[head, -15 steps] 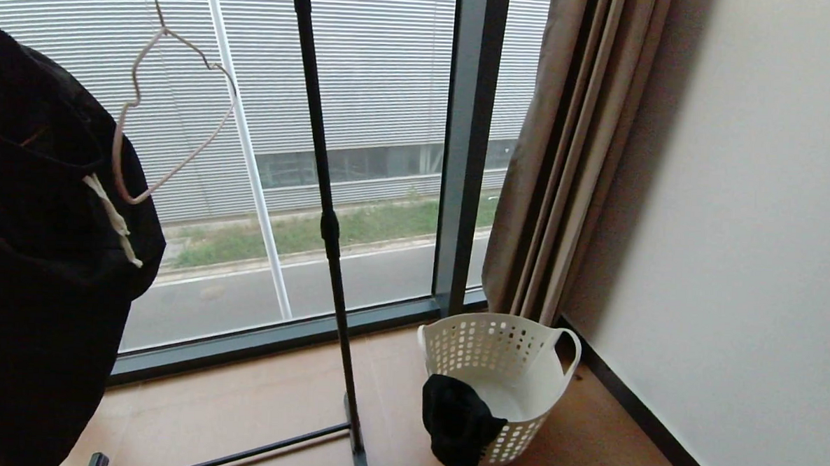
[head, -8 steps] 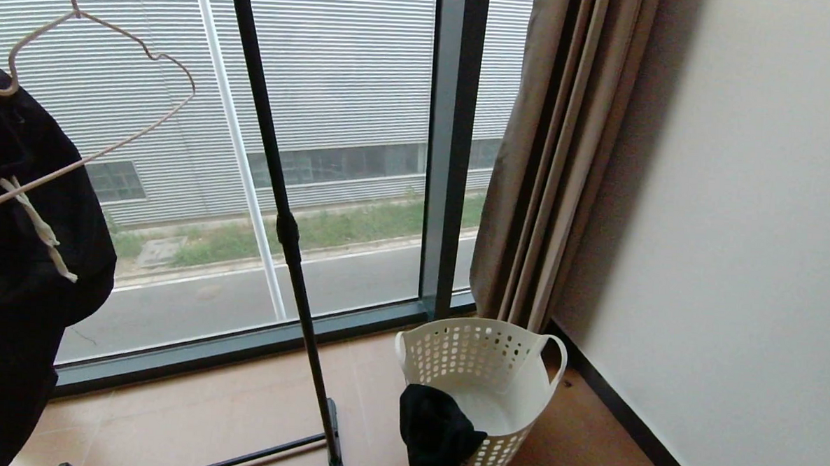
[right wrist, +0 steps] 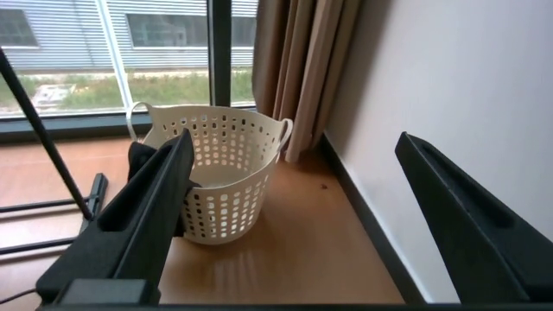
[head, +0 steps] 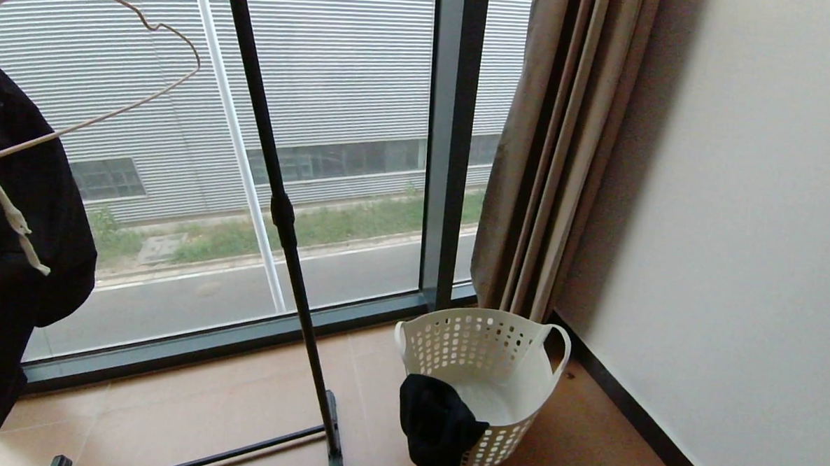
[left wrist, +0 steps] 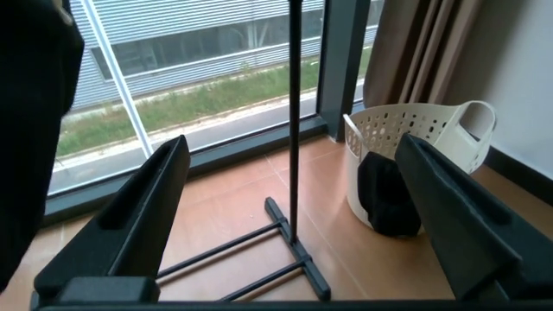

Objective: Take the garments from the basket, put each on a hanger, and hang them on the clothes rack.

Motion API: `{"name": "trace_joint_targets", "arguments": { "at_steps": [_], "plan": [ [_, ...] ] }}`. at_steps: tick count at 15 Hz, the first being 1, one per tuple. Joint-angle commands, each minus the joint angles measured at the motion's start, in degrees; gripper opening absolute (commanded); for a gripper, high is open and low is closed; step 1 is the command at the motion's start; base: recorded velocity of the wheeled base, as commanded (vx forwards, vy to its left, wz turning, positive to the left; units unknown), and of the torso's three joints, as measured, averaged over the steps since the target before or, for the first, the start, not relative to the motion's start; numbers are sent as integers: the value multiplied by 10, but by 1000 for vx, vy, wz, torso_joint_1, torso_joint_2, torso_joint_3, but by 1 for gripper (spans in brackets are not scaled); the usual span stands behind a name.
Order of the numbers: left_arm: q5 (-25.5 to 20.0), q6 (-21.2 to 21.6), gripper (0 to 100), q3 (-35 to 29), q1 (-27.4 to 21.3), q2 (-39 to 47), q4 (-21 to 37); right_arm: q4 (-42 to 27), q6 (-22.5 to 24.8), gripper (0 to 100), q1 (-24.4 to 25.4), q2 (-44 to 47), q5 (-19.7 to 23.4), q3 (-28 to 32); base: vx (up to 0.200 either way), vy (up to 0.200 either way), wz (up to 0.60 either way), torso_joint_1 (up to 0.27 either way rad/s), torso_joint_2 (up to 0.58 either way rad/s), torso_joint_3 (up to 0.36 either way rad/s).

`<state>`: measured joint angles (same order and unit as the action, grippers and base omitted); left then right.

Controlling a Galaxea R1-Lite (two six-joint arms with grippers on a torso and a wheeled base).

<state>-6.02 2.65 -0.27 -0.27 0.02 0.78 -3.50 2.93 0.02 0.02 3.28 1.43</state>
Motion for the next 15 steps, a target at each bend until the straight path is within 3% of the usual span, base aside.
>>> {"name": "trace_joint_targets", "arguments": {
  "at_steps": [1,15],
  "plan": [
    [0,0,100,0,0,0,0,0,1,100,1,0,0,0,0,0,0,-2,-2,-139],
    [-1,2,100,0,0,0,0,0,0,100,1,0,-1,0,0,0,0,3,3,-194]
  ]
}}
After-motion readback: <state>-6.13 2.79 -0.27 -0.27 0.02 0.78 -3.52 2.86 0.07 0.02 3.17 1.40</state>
